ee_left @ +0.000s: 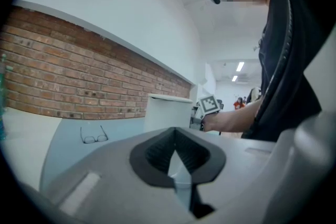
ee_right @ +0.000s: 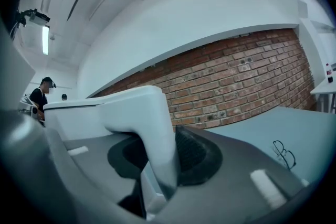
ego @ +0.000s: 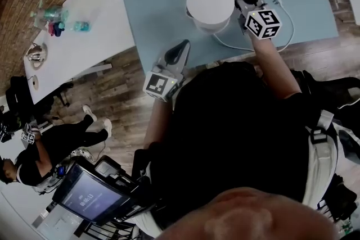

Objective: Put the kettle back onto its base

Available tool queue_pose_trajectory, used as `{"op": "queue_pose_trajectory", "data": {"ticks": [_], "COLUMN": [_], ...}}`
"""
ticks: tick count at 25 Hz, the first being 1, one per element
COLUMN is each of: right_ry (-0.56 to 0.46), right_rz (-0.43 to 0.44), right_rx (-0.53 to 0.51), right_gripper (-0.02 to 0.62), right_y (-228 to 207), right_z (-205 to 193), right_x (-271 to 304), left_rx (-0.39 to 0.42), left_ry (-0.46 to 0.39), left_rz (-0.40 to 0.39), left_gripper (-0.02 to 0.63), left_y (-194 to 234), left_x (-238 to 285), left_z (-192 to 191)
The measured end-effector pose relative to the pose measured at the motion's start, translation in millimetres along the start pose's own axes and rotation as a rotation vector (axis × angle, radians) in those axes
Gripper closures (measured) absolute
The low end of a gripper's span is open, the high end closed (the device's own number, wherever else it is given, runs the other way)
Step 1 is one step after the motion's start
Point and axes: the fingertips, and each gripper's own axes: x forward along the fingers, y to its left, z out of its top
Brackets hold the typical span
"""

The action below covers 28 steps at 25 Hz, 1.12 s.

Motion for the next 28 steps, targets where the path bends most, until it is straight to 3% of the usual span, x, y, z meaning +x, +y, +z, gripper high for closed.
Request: {"op": "queue_pose_trajectory", "data": {"ticks": [9, 28], "right_ry": [0.002, 0.012], "right_rz": [-0.020, 0.077], "right_rx": [0.014, 0.022], "right_gripper": [0.479, 0.476], "right_y": [-41, -38], "right_z": [-5, -35], "right_x": [-16, 10], "left_rx": [-0.016, -0.022], "left_ry": [0.005, 0.064], "left_rz": [-0.030, 0.030], "left_gripper": [0.604, 0.604], "left_y": [-18, -7], "left_x": [36, 30], "left_z": [-4, -16]}}
